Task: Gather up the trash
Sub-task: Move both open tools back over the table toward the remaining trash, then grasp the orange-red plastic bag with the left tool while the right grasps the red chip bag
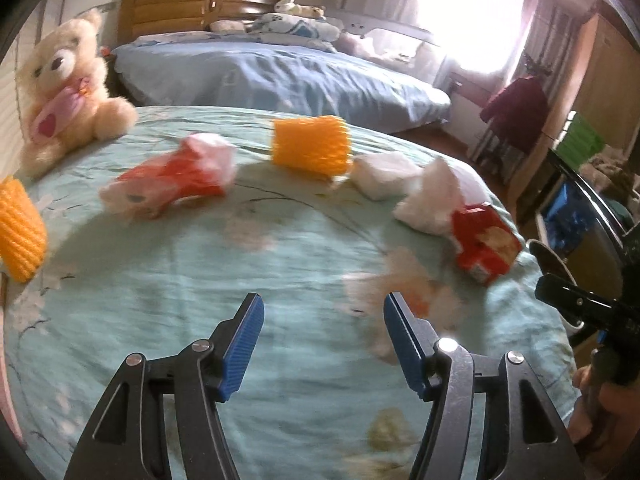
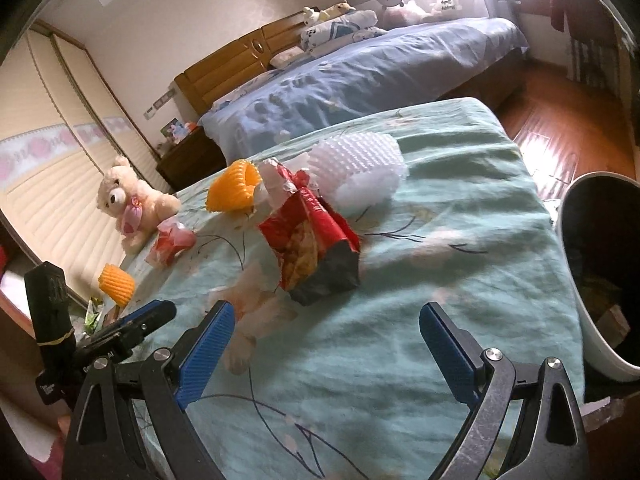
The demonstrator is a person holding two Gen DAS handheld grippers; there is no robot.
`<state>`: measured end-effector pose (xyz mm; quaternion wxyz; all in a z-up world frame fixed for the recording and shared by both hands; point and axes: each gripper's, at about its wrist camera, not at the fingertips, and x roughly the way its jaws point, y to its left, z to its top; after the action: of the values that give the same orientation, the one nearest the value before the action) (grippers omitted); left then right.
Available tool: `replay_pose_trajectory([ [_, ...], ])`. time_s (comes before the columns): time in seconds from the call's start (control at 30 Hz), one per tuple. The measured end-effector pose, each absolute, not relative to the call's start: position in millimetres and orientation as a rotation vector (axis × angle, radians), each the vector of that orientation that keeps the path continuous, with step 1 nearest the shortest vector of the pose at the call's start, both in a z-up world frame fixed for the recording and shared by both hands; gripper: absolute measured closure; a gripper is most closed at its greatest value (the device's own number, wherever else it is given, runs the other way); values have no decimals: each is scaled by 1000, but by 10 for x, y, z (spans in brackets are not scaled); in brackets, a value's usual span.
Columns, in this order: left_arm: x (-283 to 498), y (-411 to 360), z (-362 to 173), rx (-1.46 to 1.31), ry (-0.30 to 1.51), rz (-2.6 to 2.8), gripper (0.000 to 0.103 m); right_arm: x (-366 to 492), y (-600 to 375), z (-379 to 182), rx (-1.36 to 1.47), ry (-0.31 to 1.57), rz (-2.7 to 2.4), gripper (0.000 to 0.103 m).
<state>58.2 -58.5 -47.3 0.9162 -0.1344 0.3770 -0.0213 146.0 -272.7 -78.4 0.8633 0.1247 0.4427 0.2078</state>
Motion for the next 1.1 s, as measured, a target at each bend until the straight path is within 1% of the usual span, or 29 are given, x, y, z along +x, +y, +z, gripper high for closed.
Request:
replay_pose_trajectory([
  [0.17,672,-314,-474,-255,775,4,33,1519,-2624,-828,257,933,441,8],
  [0.3,792,-78,-482,-239,788,28,32,1564,-2569,-839,257,933,443,8],
  [0.37,880,45,-461,-220,792,46,27,1584,-2556,-843,257,933,440,8],
  [0.53,1098,250,-404,-136,805,77,24,1631,-2536,-862,260,936,432,8],
  [0.9,1585,370,-564,-12,854,82,22,1768,-2493,-937,274,952,417,9],
  [1.0,1595,295,-588,7,827,50,26,1785,-2480,-949,269,949,414,11],
  [1.03,1599,263,-597,24,821,45,33,1786,-2481,-953,267,947,413,17],
  [1.07,1608,228,-614,41,822,39,46,1789,-2479,-957,262,948,411,23],
  [1.1,1601,206,-626,51,827,34,52,1797,-2472,-967,258,952,409,37],
])
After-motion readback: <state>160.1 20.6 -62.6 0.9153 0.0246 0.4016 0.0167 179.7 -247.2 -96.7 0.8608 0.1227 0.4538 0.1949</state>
